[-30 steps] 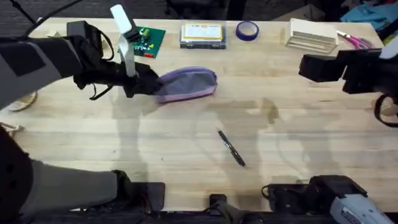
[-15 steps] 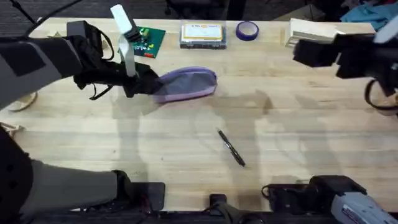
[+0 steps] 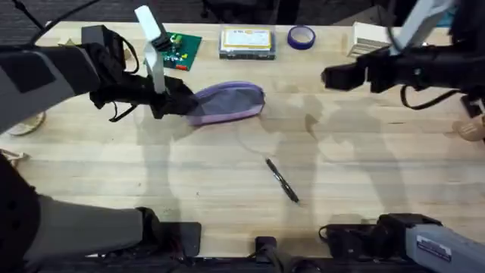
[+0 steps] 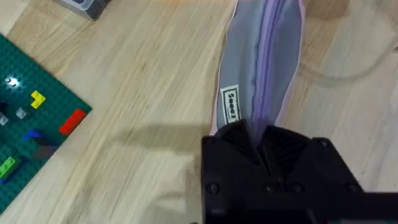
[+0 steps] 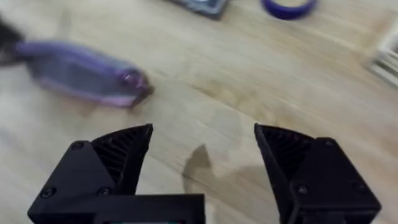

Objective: Unzip the bag, pick up the pens from the table one at a time and place them inside, then zip the bag closed.

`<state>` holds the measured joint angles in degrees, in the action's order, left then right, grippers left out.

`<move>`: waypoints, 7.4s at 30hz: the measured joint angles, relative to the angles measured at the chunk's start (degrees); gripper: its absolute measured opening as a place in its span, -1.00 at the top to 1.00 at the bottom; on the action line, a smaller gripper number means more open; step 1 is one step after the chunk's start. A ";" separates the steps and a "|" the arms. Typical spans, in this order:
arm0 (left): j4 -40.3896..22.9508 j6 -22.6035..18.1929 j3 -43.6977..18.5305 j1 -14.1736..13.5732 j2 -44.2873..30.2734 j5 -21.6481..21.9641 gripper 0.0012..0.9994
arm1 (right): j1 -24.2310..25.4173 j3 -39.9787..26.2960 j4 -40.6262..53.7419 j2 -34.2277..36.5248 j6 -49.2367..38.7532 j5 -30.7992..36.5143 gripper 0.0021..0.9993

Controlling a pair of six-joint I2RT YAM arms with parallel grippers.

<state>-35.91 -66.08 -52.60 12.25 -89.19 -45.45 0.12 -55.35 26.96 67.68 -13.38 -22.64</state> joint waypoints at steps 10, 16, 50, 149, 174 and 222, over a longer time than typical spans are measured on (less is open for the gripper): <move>0.01 0.00 0.00 0.00 -0.02 0.00 0.92 | 0.00 -0.02 -8.81 10.42 -21.64 -12.98 -1.00; 0.08 0.00 0.00 0.00 0.00 0.00 0.92 | 0.00 -0.02 -9.52 10.79 -27.99 -13.88 -1.00; -0.75 -0.02 0.00 0.00 0.00 -0.02 0.92 | -6.84 -0.11 -17.13 26.26 -46.52 -23.40 -1.00; -0.97 0.02 -0.02 -0.50 -0.02 -2.27 0.92 | -10.56 0.02 -20.54 19.27 -45.26 -23.21 0.94; -1.13 0.02 -0.02 -0.33 -0.02 -0.87 0.92 | -22.43 -0.09 -22.23 17.68 -38.59 -24.45 0.94; -1.13 0.02 -0.02 -0.33 -0.02 -0.87 0.92 | -3.10 -0.09 -18.10 17.68 -5.96 -26.24 -0.99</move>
<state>-37.04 -66.06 -52.62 11.92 -89.21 -46.33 -2.98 -55.44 8.86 85.36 -19.35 -48.87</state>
